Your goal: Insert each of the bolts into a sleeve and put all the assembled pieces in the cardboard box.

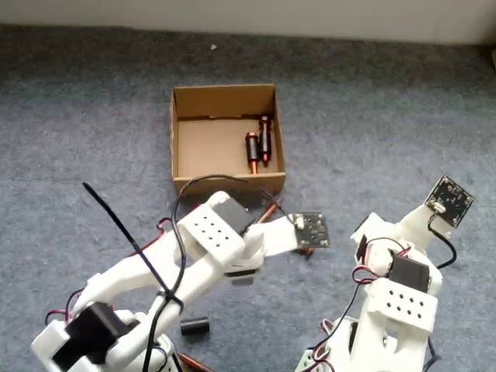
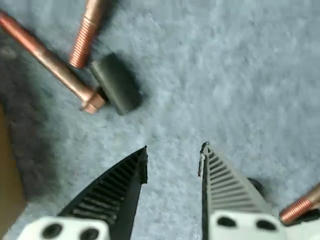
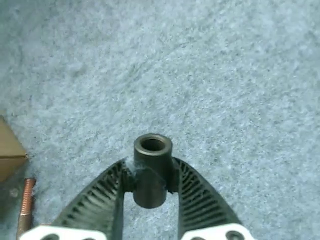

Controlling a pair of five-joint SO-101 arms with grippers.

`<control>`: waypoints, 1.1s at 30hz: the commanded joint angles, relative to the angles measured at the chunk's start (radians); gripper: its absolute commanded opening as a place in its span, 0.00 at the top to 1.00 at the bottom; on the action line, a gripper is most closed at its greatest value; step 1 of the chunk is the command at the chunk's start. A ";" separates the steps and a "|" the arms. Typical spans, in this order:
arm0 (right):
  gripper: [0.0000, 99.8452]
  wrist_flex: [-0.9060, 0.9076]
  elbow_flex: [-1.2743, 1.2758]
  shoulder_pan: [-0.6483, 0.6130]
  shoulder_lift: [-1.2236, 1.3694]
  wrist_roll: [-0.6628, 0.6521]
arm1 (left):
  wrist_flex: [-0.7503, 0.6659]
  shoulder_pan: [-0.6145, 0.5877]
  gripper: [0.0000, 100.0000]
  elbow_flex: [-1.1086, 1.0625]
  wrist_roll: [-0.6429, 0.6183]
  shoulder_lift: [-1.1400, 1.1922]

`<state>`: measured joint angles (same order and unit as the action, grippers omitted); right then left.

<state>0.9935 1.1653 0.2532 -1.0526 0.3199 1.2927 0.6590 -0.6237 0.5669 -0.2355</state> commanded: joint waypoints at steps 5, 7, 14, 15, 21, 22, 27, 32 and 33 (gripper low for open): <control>1.00 -0.022 -0.013 0.093 -0.019 0.012 | -0.058 -0.004 0.81 0.409 -0.044 0.340; 1.00 -0.022 -0.013 0.117 -0.025 0.012 | -0.057 -0.004 0.81 0.498 -0.044 0.423; 1.00 -0.022 -0.013 0.159 -0.025 0.012 | -0.052 0.013 0.81 0.704 -0.043 0.618; 1.00 -0.022 -0.013 0.159 -0.025 0.012 | -0.052 0.019 0.81 0.717 -0.043 0.627; 1.00 -0.022 -0.013 0.159 -0.025 0.012 | -0.054 0.056 0.81 0.757 -0.043 0.673; 1.00 -0.022 -0.013 0.159 -0.025 0.012 | -0.052 0.061 0.81 0.757 -0.043 0.679; 1.00 -0.022 -0.013 0.159 -0.025 0.012 | -0.052 0.074 0.81 0.756 -0.043 0.691; 1.00 -0.021 -0.013 0.159 -0.025 0.012 | -0.078 0.088 0.81 0.746 -0.043 0.693; 1.00 -0.021 -0.013 0.159 -0.025 0.012 | -0.091 0.090 0.81 0.745 -0.044 0.694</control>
<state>0.9920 1.1653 0.4020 -1.0526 0.3199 1.2436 0.7219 0.0959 0.5301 0.4687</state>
